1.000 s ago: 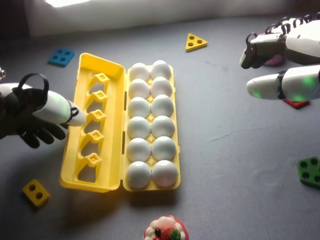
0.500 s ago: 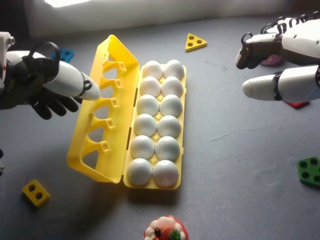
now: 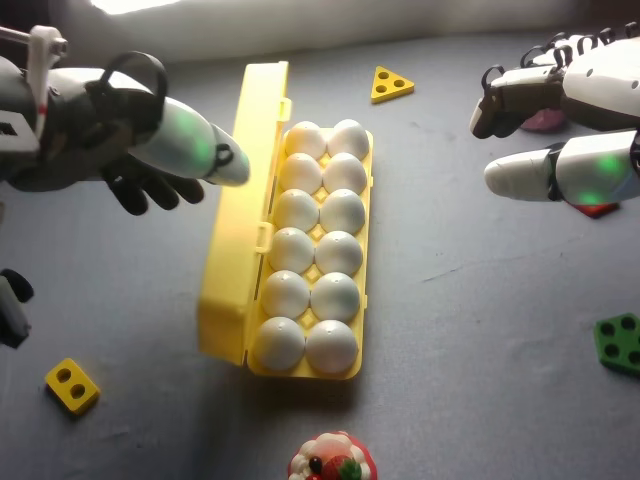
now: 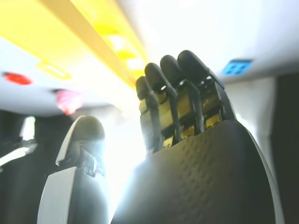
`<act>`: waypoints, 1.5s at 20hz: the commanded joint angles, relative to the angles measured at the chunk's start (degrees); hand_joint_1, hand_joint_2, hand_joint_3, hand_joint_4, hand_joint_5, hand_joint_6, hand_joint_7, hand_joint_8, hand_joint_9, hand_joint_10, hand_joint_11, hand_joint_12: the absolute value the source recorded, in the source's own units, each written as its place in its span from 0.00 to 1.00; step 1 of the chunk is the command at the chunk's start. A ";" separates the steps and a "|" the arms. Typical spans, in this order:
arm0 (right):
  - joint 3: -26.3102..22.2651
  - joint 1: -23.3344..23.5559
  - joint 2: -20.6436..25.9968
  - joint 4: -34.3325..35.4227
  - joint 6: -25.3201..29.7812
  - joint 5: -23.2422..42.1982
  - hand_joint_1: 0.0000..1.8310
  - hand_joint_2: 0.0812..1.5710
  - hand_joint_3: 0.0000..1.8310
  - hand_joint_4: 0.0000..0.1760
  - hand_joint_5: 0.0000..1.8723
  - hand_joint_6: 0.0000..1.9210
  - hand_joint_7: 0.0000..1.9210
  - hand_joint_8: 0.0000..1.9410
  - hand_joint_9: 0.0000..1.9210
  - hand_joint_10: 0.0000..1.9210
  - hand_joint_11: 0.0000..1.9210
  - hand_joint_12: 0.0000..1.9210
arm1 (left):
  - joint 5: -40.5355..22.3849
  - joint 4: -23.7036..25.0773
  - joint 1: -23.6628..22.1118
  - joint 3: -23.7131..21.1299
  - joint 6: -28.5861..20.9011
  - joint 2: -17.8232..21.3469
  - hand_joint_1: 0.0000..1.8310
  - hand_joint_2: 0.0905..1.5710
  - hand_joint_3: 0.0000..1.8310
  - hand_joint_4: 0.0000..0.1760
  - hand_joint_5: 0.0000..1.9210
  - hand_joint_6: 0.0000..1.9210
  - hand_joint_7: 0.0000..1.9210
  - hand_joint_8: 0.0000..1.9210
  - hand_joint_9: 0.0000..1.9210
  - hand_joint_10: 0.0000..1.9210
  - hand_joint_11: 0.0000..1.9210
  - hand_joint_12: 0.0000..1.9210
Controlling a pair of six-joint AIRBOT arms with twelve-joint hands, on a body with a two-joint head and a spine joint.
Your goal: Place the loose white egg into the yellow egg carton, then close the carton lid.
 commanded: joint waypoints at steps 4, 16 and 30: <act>-0.06 0.99 0.44 0.18 0.09 6.90 0.10 0.79 0.00 0.00 0.14 0.42 0.22 0.26 0.08 0.54 0.00 0.83 | -1.74 1.33 -0.93 -3.57 0.00 -0.28 0.21 0.85 0.00 0.00 0.25 0.01 0.19 0.30 0.09 0.48 0.00 0.82; -0.11 0.99 0.66 0.64 0.06 7.29 0.08 0.80 0.00 0.00 0.13 0.43 0.21 0.27 0.05 0.55 0.00 0.82 | -6.41 1.29 2.36 -8.21 0.97 -2.85 0.22 0.85 0.00 0.00 0.24 0.00 0.19 0.28 0.09 0.48 0.00 0.82; -0.20 1.00 0.66 0.64 0.06 7.48 0.07 0.80 0.00 0.00 0.14 0.41 0.21 0.27 0.07 0.54 0.00 0.82 | -9.49 1.35 6.62 -9.24 1.68 -4.42 0.19 0.86 0.00 0.00 0.25 0.01 0.19 0.27 0.08 0.48 0.00 0.83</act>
